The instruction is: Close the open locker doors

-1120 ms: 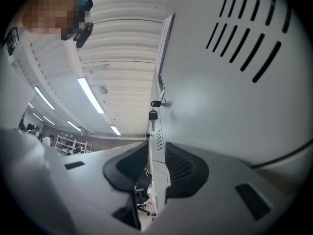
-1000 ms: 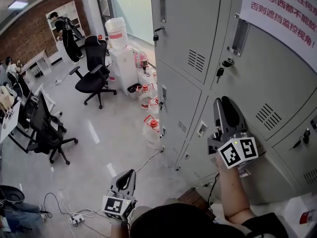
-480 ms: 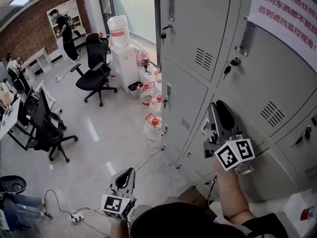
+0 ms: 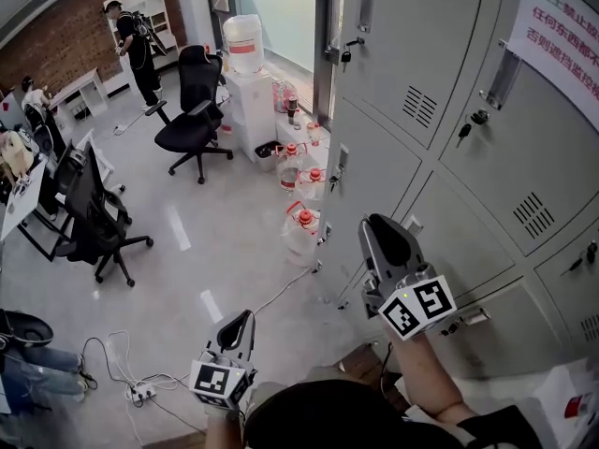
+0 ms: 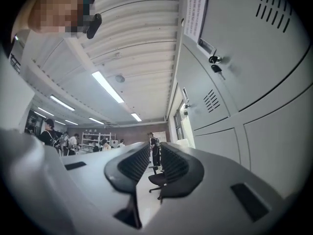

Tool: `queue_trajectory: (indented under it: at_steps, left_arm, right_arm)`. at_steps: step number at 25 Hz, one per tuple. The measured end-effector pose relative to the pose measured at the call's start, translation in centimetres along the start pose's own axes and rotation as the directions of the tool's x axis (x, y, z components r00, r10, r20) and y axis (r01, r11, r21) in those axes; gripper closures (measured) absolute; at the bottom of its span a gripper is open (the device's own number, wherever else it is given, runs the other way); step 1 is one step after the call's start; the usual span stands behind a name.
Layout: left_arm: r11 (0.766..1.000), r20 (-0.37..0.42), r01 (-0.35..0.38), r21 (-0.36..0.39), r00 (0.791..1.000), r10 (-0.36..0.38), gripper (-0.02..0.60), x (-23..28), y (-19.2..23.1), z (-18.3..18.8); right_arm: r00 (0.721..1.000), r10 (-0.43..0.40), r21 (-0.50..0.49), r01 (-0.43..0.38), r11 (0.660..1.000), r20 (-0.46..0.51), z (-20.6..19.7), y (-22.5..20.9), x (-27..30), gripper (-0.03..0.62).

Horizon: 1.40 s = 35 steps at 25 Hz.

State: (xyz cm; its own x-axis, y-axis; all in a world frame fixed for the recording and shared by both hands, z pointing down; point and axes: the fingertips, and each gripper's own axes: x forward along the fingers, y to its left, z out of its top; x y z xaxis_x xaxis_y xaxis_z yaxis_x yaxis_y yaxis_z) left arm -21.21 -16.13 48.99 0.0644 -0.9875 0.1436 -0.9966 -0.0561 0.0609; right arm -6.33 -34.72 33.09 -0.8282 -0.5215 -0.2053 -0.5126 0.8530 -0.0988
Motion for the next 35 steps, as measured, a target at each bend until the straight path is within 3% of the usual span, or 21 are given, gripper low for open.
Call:
queue_trajectory:
  at_steps: [10, 21, 28, 35]
  left_arm:
    - [0.999, -0.019, -0.045, -0.024, 0.999, 0.044, 0.572, -3.7, 2.5, -0.6]
    - [0.996, -0.025, -0.080, -0.029, 0.997, 0.079, 0.572, -6.9, 4.8, -2.4]
    - [0.995, -0.037, -0.088, -0.035, 0.996, 0.087, 0.572, -8.1, 5.6, -2.7]
    - [0.998, -0.026, -0.062, 0.001, 0.998, 0.062, 0.572, -8.9, 5.6, -3.1]
  right_arm:
    - [0.977, 0.175, 0.020, -0.174, 0.984, -0.122, -6.5, 9.7, 1.1, 0.533]
    - [0.906, 0.360, 0.018, -0.365, 0.931, -0.222, -12.2, 19.0, -0.4, 0.533]
    - [0.851, 0.455, 0.017, -0.467, 0.884, -0.263, -14.9, 22.1, -1.8, 0.534]
    - [0.829, 0.478, 0.013, -0.496, 0.868, -0.290, -15.8, 22.8, -2.9, 0.533]
